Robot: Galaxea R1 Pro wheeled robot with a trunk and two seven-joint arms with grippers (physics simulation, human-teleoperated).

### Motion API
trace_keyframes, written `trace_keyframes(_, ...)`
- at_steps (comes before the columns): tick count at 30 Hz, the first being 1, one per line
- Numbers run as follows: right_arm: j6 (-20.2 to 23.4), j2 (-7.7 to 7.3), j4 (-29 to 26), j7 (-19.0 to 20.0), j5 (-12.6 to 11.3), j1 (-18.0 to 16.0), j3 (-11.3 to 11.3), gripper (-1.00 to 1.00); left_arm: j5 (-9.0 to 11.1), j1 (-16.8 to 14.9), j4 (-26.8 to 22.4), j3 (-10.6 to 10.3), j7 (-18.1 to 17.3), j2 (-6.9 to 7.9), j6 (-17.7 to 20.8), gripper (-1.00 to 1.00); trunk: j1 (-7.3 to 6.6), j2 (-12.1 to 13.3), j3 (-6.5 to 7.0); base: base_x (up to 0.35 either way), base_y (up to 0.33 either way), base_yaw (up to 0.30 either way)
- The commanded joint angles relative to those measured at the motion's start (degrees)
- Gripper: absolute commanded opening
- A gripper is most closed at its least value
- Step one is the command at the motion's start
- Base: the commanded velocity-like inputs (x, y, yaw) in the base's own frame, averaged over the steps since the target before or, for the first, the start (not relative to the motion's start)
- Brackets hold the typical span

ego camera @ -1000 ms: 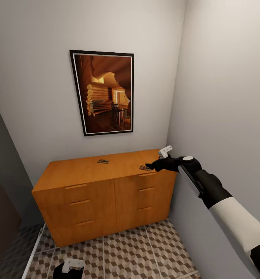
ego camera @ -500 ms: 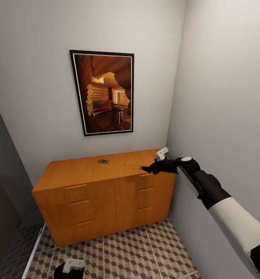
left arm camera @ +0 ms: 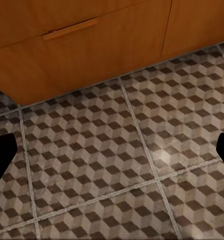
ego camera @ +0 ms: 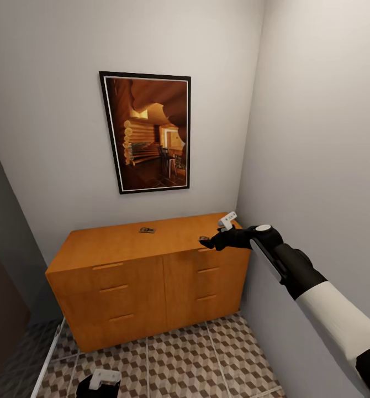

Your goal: Take the four mousetraps from the cabinet in the bathroom and place them on the bathroom floor. Make sure all four end up on the same floor surface, and ensure that at least two of them are either under or directly next to the same bathroom sink.

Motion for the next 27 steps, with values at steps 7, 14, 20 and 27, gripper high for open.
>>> trace_keyframes(7,0.21,-0.08,-0.05,-0.01,-0.34,-0.08,0.12,1.0,0.35,0.47,0.18,-0.42,0.04,0.27,1.6,1.0,0.04,-0.13,-0.13,0.0,0.171,0.0)
trace_keyframes(14,0.18,-0.08,-0.05,0.01,-0.34,-0.08,0.13,1.0,0.45,0.59,0.15,-0.4,0.04,0.31,2.06,1.0,0.04,-0.13,-0.13,0.0,0.27,0.0)
trace_keyframes(20,0.18,-0.08,-0.05,0.01,-0.34,-0.08,0.13,1.0,0.46,0.61,0.16,-0.4,0.04,0.31,2.11,1.0,0.04,-0.13,-0.13,0.0,0.243,0.0)
trace_keyframes(27,0.11,-0.1,-0.05,0.01,-0.34,-0.08,0.18,1.0,0.47,0.66,0.14,-0.4,0.04,0.31,2.12,1.0,0.04,-0.13,-0.13,0.0,0.058,0.0)
